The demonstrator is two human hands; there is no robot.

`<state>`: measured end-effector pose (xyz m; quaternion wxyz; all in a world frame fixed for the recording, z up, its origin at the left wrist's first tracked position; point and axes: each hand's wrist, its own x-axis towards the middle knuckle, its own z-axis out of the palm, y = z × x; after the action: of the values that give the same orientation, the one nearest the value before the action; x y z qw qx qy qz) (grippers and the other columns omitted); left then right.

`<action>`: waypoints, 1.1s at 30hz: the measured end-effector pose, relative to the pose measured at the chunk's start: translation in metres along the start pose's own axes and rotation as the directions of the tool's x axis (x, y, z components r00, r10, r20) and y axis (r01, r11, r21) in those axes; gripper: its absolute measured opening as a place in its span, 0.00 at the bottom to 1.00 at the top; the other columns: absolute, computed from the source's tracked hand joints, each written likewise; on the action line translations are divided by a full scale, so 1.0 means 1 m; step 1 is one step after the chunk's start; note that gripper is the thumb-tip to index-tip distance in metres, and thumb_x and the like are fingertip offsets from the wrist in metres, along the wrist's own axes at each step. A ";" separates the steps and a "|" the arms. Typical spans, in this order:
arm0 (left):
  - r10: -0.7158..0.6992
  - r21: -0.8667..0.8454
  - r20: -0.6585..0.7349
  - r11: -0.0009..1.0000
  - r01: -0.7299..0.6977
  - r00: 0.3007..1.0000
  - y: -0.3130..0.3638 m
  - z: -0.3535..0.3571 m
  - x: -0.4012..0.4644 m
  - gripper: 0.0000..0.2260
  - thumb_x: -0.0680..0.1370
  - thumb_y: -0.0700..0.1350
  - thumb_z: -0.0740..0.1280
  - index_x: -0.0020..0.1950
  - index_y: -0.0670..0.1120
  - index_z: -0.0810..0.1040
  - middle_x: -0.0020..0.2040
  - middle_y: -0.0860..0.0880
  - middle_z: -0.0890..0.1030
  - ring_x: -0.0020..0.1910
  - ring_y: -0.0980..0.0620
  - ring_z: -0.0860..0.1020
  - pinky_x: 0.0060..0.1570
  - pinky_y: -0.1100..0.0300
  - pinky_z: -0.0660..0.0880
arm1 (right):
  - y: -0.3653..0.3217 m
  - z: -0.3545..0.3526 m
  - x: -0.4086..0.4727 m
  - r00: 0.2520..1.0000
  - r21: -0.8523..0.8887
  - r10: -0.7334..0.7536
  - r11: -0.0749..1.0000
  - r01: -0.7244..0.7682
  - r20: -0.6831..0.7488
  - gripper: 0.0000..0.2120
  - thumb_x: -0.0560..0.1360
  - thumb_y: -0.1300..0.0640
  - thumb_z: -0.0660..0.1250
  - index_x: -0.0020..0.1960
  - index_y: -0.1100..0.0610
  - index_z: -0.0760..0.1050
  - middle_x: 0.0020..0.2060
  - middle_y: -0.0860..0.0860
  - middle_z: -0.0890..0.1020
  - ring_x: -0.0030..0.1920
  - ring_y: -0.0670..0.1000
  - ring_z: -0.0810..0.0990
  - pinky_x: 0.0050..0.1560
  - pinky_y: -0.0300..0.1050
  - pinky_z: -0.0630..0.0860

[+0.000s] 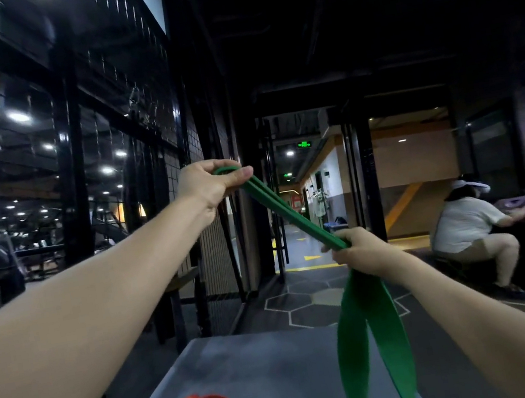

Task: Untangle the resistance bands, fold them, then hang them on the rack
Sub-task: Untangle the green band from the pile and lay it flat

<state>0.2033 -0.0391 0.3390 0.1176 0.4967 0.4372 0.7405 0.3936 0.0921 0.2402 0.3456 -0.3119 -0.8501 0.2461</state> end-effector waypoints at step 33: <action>-0.330 0.607 0.374 0.794 0.041 0.867 -0.133 0.027 -0.099 0.05 0.77 0.38 0.60 0.44 0.45 0.73 0.36 0.47 0.72 0.33 0.53 0.68 0.33 0.62 0.66 | 0.001 0.053 -0.026 0.997 -0.268 -0.050 0.961 0.064 0.061 0.06 0.73 0.61 0.66 0.44 0.56 0.67 0.34 0.48 0.70 0.38 0.51 0.71 0.31 0.37 0.63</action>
<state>0.2389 -0.0063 0.1779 0.1354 0.6228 0.6487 0.4158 0.3693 0.0639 0.1949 0.2839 -0.3246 -0.8933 0.1265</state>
